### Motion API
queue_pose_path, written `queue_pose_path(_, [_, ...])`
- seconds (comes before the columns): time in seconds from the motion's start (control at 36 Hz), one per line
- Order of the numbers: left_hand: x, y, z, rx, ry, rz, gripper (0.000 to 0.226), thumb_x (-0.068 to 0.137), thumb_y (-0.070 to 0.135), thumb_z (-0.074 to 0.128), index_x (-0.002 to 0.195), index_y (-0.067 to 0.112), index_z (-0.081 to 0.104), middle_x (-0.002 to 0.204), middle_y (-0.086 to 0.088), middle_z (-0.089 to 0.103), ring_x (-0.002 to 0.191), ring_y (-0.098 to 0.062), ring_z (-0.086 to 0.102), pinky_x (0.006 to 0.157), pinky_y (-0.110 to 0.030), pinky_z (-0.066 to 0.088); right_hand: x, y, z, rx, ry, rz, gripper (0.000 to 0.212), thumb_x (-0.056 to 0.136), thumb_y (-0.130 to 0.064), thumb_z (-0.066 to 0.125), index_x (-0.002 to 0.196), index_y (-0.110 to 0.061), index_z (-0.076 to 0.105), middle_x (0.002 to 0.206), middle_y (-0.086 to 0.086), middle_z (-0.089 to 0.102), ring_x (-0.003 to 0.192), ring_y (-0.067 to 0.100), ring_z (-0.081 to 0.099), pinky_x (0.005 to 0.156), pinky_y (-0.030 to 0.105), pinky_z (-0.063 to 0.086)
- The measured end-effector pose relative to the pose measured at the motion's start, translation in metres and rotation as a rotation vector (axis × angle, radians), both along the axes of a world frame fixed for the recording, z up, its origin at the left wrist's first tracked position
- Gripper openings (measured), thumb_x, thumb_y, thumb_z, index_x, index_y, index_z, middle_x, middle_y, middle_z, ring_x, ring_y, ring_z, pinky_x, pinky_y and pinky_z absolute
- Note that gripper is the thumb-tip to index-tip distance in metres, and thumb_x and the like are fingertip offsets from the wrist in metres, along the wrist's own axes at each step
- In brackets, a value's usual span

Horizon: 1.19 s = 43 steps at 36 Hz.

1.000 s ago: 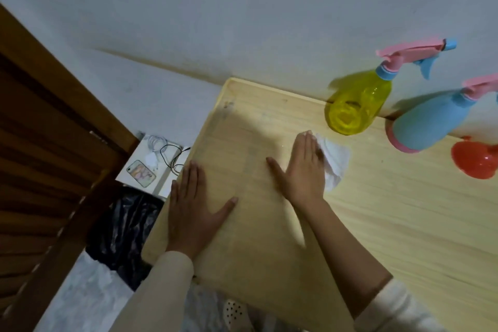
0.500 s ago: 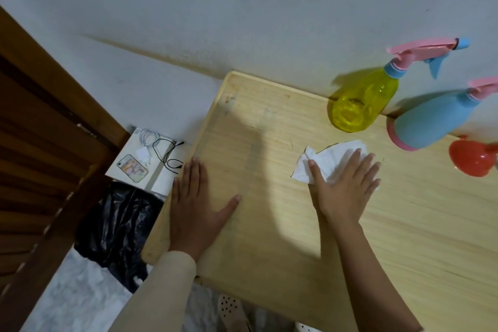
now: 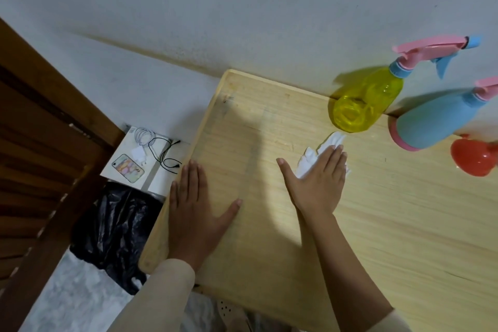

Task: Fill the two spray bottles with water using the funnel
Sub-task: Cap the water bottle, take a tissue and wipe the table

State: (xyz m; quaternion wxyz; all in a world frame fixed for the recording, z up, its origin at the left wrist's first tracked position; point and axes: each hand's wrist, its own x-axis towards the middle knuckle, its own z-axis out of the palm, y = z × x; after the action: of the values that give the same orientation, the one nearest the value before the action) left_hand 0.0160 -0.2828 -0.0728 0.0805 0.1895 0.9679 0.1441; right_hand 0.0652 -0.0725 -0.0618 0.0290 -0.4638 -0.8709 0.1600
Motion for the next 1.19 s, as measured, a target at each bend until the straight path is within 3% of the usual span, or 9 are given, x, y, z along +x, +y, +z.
queue_pose_path(0.19, [0.001, 0.002, 0.001, -0.012, -0.008, 0.012, 0.107, 0.076, 0.081, 0.023, 0.152, 0.007, 0.009, 0.160, -0.007, 0.006, 0.148, -0.018, 0.005, 0.118, -0.035, -0.001, -0.014, -0.026, -0.001, -0.016, 0.020, 0.082, 0.113, 0.075, -0.083, 0.029, 0.148, -0.006, -0.012, 0.158, 0.010, -0.013, 0.146, 0.020, -0.014, 0.115, 0.032, -0.014])
queue_pose_path(0.5, [0.001, 0.001, 0.003, -0.006, -0.006, 0.001, 0.110, 0.074, 0.087, 0.009, 0.153, 0.009, 0.006, 0.161, -0.006, 0.002, 0.148, -0.015, 0.001, 0.117, -0.032, -0.006, -0.008, -0.019, 0.003, -0.063, 0.043, 0.149, 0.112, 0.078, -0.080, 0.032, 0.149, -0.004, -0.009, 0.158, 0.011, -0.014, 0.146, 0.019, -0.014, 0.117, 0.032, -0.010])
queue_pose_path(0.75, [0.000, 0.001, 0.003, -0.006, 0.004, 0.006, 0.110, 0.073, 0.085, 0.014, 0.152, 0.010, 0.000, 0.161, -0.005, -0.003, 0.147, -0.013, -0.006, 0.115, -0.030, -0.013, -0.003, -0.046, -0.003, -0.043, 0.012, 0.013, 0.106, 0.082, -0.075, 0.029, 0.147, -0.001, -0.011, 0.156, 0.018, -0.015, 0.145, 0.026, -0.018, 0.116, 0.038, -0.012])
queue_pose_path(1.19, [0.000, 0.001, -0.002, -0.002, 0.015, 0.011, 0.109, 0.075, 0.083, 0.016, 0.152, 0.007, 0.004, 0.161, -0.006, -0.001, 0.146, -0.012, -0.006, 0.118, -0.035, -0.004, -0.030, -0.045, -0.007, -0.025, -0.031, 0.096, 0.102, 0.084, -0.075, 0.024, 0.147, -0.004, -0.014, 0.157, 0.012, -0.019, 0.145, 0.023, -0.018, 0.117, 0.036, -0.011])
